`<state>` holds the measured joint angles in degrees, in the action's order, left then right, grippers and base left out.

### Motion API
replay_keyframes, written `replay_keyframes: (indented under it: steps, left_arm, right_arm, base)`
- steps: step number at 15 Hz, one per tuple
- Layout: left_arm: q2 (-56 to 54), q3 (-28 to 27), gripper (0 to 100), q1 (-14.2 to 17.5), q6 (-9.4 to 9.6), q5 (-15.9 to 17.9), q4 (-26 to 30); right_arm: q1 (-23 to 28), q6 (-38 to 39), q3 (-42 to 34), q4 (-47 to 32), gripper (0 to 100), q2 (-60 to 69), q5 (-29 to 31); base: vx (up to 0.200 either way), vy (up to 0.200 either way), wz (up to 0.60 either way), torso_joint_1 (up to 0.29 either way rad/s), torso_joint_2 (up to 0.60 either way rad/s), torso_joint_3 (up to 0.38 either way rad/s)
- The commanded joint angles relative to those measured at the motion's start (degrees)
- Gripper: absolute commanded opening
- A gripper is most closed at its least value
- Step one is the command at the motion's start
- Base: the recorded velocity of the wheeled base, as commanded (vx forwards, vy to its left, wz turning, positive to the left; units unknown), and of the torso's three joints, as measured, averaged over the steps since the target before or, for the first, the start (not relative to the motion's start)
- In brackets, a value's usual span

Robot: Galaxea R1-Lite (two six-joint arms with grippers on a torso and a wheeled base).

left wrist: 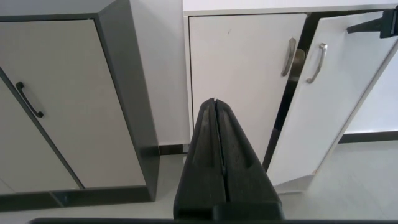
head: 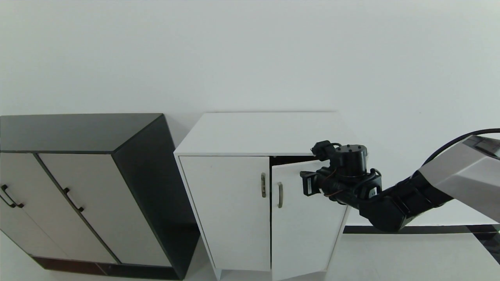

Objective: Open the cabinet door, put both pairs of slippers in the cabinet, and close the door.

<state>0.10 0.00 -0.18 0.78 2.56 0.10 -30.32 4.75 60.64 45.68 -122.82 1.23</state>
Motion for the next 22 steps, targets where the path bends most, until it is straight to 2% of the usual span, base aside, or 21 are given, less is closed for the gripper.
replay_keyframes:
  steps: [1,6,22]
  left_arm:
    - [0.0,0.0,0,0.0,0.01,0.0,0.0]
    - [0.0,0.0,0,0.0,0.01,0.0,0.0]
    - [0.0,0.0,0,0.0,0.01,0.0,0.0]
  right_arm:
    - [0.8,0.0,1.7,-0.1,0,-2.2,0.0]
    - [1.7,0.0,4.4,-0.2,0,-4.1,-0.1]
    - [2.5,0.0,5.7,-0.1,0,-5.9,-0.1]
  base:
    - [0.000,0.000,0.00,0.000,0.00,0.000]
    - [0.000,0.000,0.00,0.000,0.00,0.000]
    - [0.000,0.000,0.00,0.000,0.00,0.000]
